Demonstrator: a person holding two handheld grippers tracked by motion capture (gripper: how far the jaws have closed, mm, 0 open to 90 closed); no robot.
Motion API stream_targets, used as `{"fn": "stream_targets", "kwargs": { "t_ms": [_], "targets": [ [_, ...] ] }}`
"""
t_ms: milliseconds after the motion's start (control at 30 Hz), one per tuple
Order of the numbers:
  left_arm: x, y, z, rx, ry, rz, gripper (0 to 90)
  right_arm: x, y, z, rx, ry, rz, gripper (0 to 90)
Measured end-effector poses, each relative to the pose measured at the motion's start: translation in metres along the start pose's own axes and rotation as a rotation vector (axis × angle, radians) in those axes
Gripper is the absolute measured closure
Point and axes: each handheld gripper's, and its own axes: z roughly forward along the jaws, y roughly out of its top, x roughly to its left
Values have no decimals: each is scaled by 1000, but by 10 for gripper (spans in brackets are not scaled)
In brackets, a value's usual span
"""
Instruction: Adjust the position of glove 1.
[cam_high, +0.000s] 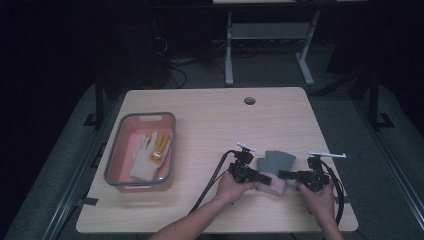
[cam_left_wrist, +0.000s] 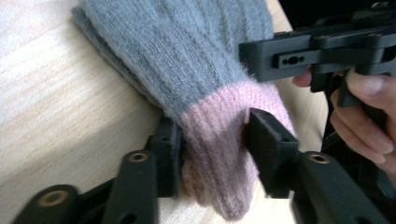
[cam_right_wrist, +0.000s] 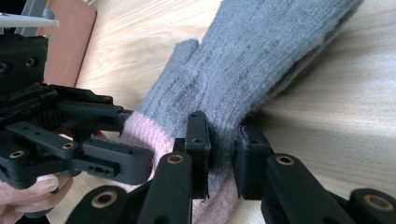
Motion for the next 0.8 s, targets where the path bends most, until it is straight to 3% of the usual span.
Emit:
{"fn": "stream_targets", "kwargs": {
  "t_ms": [267, 800],
  "targets": [
    [-1, 2, -7, -3, 3, 22, 620, 3, 2, -1, -2, 17, 7, 776],
    [0, 1, -46, -54, 14, 37, 618, 37, 17, 5, 3, 42, -51, 776]
  ]
}}
